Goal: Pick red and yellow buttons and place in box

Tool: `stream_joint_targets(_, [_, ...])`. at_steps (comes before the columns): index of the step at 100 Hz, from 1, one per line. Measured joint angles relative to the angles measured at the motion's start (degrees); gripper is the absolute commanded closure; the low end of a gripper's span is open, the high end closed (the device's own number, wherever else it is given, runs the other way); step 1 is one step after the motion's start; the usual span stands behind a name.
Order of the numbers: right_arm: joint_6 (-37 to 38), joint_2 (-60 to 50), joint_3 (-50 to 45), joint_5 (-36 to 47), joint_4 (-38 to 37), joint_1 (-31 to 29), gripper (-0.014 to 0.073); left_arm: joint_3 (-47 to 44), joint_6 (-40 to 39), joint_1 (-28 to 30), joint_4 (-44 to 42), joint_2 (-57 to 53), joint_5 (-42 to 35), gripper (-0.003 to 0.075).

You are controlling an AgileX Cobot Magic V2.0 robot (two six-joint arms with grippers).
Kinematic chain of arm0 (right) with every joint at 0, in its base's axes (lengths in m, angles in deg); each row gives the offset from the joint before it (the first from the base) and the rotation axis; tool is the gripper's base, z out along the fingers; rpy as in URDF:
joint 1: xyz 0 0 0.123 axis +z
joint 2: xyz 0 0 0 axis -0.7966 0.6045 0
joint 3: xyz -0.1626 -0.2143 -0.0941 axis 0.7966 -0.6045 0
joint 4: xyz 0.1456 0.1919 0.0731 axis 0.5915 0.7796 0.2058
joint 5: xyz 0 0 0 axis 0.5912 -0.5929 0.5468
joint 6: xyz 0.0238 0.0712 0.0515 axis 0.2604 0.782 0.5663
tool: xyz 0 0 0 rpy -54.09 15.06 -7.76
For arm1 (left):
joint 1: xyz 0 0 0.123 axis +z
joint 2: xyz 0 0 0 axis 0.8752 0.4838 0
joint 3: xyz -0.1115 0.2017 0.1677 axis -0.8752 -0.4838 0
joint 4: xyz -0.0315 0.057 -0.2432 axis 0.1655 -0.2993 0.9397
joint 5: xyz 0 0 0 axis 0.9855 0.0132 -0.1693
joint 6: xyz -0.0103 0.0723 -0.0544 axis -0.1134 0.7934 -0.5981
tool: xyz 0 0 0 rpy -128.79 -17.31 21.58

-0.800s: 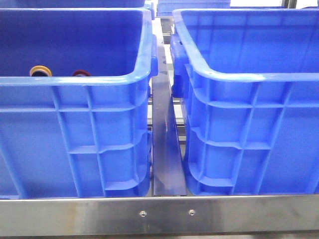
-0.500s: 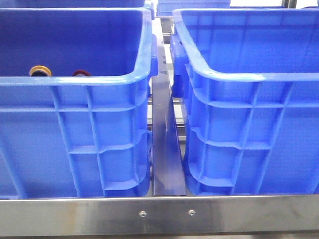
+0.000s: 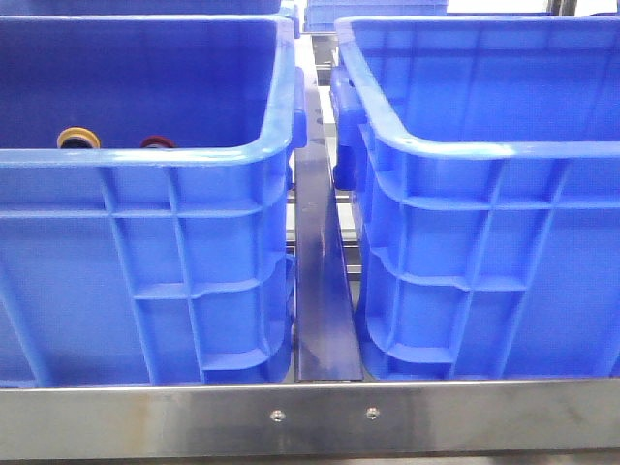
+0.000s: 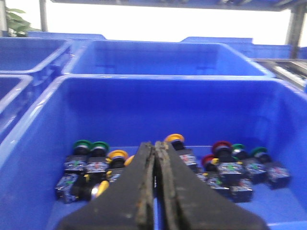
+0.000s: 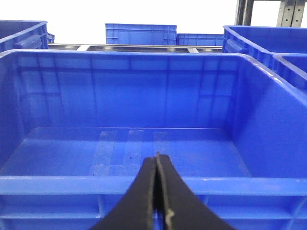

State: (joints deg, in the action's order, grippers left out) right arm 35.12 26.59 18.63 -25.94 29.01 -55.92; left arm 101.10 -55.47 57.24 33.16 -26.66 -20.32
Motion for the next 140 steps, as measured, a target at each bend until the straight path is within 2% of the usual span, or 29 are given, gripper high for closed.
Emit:
stream_joint_targets(15, [0.0, 0.0, 0.0, 0.0, 0.0, 0.0, 0.0661, 6.4, 0.0, -3.0, -0.1, 7.1, 5.8, 0.0741])
stream_joint_targets(32, [0.0, 0.0, 0.0, 0.0, 0.0, 0.0, 0.0661, 13.3, 0.0, -4.7, -1.4, 18.7, 7.4, 0.0738])
stream_joint_targets(39, [0.0, 0.0, 0.0, 0.0, 0.0, 0.0, 0.0661, 15.7, 0.0, -4.7, -1.5, 23.8, 7.6, 0.0701])
stream_joint_targets(46, [0.0, 0.0, 0.0, 0.0, 0.0, 0.0, 0.0661, 18.3, 0.0, -4.7, -1.5, 28.9, 7.6, 0.0596])
stream_joint_targets(61, [0.0, 0.0, 0.0, 0.0, 0.0, 0.0, 0.0661, 23.3, 0.0, -4.7, -1.5, 39.7, 7.6, 0.0248])
stream_joint_targets(65, [0.0, 0.0, 0.0, 0.0, 0.0, 0.0, 0.0661, 24.7, 0.0, -4.7, -1.5, 42.8, 7.6, 0.0187])
stream_joint_targets(70, [0.0, 0.0, 0.0, 0.0, 0.0, 0.0, 0.0661, 26.4, 0.0, -4.7, -1.5, 46.2, 8.0, 0.0154])
stream_joint_targets(87, [0.0, 0.0, 0.0, 0.0, 0.0, 0.0, 0.0661, 34.1, 0.0, -4.7, -1.5, 58.5, 12.4, 0.0154])
stream_joint_targets(125, [0.0, 0.0, 0.0, 0.0, 0.0, 0.0, 0.0661, 55.0, 0.0, -4.7, 2.7, 83.0, 31.3, 0.0154])
stream_joint_targets(140, [0.0, 0.0, 0.0, 0.0, 0.0, 0.0, 0.0661, 60.3, 0.0, -4.7, 3.9, 90.4, 35.0, 0.0154])
